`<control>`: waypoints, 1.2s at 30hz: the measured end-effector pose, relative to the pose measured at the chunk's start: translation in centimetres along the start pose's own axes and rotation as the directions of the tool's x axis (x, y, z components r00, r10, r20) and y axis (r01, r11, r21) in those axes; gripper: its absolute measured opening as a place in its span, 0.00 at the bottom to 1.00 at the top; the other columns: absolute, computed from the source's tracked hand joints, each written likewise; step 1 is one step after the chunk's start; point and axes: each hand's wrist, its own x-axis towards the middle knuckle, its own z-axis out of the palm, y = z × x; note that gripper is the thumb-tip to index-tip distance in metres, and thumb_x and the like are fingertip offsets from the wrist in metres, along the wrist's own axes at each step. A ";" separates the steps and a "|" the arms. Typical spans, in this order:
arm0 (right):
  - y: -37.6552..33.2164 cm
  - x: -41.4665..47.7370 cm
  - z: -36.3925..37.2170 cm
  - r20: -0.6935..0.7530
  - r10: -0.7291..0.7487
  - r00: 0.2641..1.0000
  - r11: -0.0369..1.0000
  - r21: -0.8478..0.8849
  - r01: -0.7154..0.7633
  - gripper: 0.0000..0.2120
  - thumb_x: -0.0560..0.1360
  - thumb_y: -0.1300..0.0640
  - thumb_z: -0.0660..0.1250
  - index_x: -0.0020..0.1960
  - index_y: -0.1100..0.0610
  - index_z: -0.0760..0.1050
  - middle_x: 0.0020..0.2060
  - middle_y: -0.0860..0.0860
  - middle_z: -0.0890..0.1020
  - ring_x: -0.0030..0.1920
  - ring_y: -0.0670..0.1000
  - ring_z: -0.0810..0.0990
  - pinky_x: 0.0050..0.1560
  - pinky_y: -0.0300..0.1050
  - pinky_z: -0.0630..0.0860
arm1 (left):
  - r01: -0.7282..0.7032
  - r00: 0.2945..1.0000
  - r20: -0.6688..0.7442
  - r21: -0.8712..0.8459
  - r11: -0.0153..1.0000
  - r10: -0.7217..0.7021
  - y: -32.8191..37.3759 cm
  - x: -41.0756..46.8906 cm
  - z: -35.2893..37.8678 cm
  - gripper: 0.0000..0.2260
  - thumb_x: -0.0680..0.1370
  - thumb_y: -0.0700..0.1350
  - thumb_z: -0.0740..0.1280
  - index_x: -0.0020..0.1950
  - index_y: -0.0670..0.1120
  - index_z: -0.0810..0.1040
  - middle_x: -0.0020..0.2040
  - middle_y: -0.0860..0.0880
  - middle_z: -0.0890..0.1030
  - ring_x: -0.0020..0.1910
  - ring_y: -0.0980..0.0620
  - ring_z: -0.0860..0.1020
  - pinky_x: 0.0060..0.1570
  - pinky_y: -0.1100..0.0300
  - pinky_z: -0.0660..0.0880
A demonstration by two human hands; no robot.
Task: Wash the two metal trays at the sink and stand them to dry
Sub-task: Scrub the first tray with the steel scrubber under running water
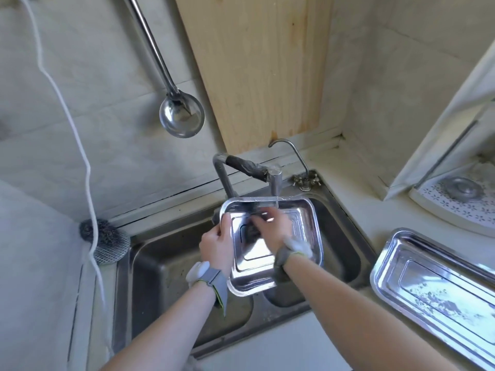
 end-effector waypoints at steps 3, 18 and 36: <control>0.4 -3.6 0.9 0.319 -0.230 0.919 0.941 -0.169 0.294 0.09 0.71 0.55 0.74 0.51 0.50 0.82 0.40 0.42 0.75 0.38 0.40 0.75 0.44 0.32 0.71 | 0.010 1.000 0.004 -0.050 0.999 -0.010 -0.1 1.2 0.1 0.30 0.78 0.60 0.60 0.30 0.35 0.67 0.28 0.43 0.66 0.30 0.49 0.62 0.31 0.55 0.60; 2.4 -2.4 -1.7 0.551 -0.203 0.809 0.788 -0.398 0.469 0.09 0.71 0.59 0.72 0.50 0.50 0.83 0.47 0.49 0.77 0.48 0.48 0.76 0.52 0.38 0.71 | 0.088 0.996 0.025 -0.128 0.988 -0.086 -1.0 2.9 -0.4 0.28 0.77 0.63 0.59 0.27 0.42 0.66 0.27 0.44 0.68 0.29 0.49 0.64 0.34 0.57 0.61; 6.2 3.3 -5.0 -0.115 0.082 0.990 0.829 -0.543 -0.132 0.12 0.77 0.59 0.61 0.59 0.50 0.75 0.61 0.53 0.73 0.46 0.55 0.77 0.56 0.49 0.75 | 0.071 0.997 0.028 -0.090 0.993 -0.069 -1.2 2.0 0.0 0.28 0.77 0.63 0.60 0.29 0.42 0.63 0.27 0.44 0.66 0.30 0.49 0.63 0.34 0.57 0.60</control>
